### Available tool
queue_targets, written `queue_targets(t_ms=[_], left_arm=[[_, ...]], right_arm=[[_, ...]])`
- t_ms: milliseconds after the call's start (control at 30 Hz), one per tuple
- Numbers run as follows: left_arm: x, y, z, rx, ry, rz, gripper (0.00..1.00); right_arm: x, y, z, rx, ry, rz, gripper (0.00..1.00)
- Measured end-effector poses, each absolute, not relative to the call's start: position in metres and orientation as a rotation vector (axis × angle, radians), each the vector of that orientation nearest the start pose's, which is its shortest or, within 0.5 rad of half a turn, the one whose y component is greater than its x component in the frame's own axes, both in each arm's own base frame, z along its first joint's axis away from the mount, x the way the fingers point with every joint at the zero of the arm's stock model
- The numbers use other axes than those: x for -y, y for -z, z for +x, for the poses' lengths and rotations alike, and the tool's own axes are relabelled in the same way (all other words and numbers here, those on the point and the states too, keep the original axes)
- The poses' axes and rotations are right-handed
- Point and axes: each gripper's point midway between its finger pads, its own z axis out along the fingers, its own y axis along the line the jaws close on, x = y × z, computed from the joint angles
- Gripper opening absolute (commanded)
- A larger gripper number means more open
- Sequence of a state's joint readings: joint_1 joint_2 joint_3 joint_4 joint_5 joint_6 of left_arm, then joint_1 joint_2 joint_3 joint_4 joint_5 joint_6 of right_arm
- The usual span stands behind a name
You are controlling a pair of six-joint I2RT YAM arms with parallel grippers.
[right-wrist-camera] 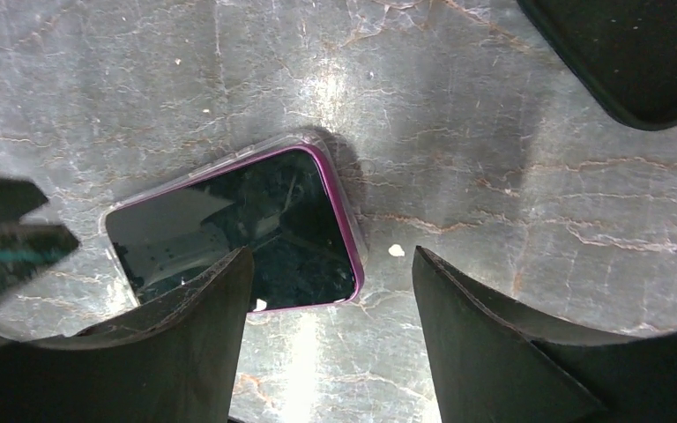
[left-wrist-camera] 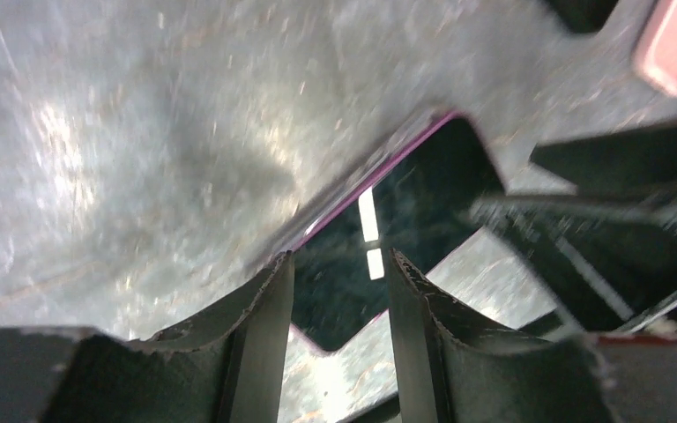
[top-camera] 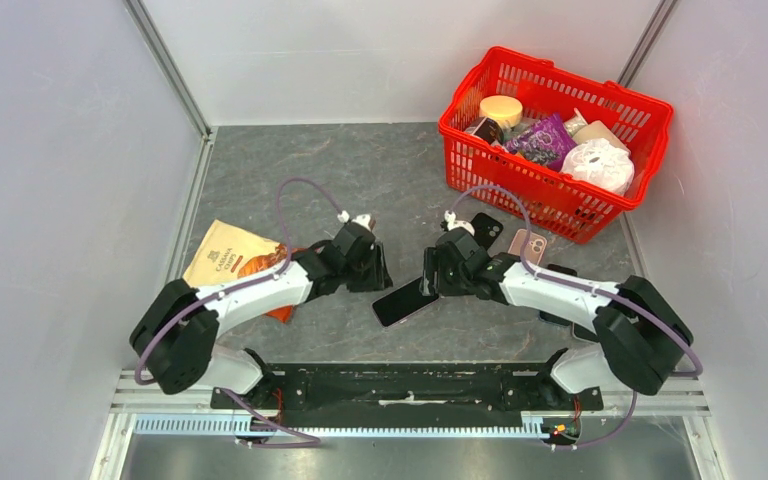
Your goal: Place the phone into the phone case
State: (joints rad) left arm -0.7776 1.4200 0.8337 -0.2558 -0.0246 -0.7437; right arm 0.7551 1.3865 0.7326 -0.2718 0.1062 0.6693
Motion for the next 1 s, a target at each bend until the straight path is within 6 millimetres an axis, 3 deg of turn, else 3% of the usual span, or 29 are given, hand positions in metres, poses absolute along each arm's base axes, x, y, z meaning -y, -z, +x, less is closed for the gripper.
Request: queue_targets(t_ms=[167,400,767,1000], left_arm=[[0.255,-0.057,0.199,-2.614,0.613,0.068,0.49],[0.255,-0.05,0.174,-2.64,0.611,0.096,0.49],[0.252,-0.031,0.167,-2.68,0.554,0.072,0.51],[0.251,-0.026,0.168,-2.686,0.539,0.061,0.51]], right_arm=[[-0.234,-0.037,0.235,-2.574,-0.447,-0.096,0.69],[-0.237,-0.031,0.235,-2.584,-0.455,-0.116,0.68],[-0.251,-0.028,0.227,-2.592,-0.476,-0.169,0.66],[-0.266,-0.027,0.221,-2.583,-0.358,-0.216,0.66]])
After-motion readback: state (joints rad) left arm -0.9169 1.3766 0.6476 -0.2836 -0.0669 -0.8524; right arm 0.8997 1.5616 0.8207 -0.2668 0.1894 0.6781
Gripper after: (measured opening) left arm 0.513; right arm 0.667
